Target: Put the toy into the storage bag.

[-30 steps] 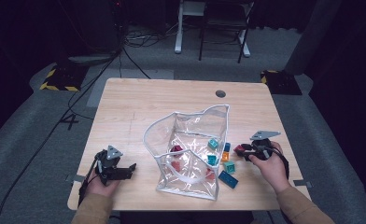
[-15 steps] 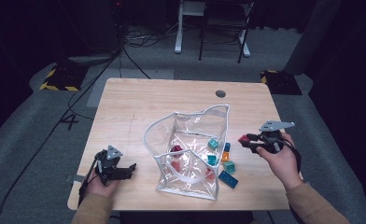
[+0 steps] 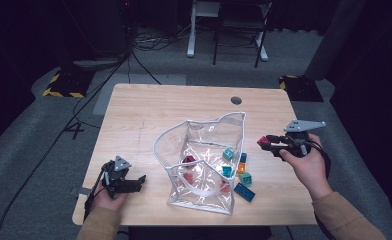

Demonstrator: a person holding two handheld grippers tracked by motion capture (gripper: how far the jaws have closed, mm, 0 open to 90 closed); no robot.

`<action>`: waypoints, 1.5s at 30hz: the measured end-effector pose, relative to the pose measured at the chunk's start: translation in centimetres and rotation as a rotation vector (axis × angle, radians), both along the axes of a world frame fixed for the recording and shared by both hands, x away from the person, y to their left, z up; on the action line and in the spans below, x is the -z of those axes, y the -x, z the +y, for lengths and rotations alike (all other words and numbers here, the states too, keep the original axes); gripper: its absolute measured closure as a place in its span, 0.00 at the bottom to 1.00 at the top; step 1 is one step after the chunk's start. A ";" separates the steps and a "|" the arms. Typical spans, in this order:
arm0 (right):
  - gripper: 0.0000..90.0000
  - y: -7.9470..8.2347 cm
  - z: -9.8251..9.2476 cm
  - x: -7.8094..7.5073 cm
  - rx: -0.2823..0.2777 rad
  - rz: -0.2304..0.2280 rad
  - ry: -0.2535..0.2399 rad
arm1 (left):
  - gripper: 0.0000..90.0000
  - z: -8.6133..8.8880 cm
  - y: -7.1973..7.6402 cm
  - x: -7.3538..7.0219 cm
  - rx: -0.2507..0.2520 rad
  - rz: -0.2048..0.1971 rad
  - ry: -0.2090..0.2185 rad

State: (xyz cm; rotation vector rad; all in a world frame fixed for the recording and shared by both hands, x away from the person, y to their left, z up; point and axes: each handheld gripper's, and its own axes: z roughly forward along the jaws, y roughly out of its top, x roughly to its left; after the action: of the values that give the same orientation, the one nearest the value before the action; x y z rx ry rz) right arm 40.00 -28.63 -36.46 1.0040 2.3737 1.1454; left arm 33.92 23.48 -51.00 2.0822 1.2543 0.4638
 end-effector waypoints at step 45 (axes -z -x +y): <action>0.66 0.7 8.2 -7.8 -0.220 -0.078 -0.115 | 0.13 0.0 0.0 0.0 0.000 0.000 0.000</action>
State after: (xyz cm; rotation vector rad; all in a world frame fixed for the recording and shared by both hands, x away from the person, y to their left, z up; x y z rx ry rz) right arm 39.26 -20.39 -28.65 0.7304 2.4247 1.3871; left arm 33.92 23.48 -51.00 2.0821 1.2544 0.4636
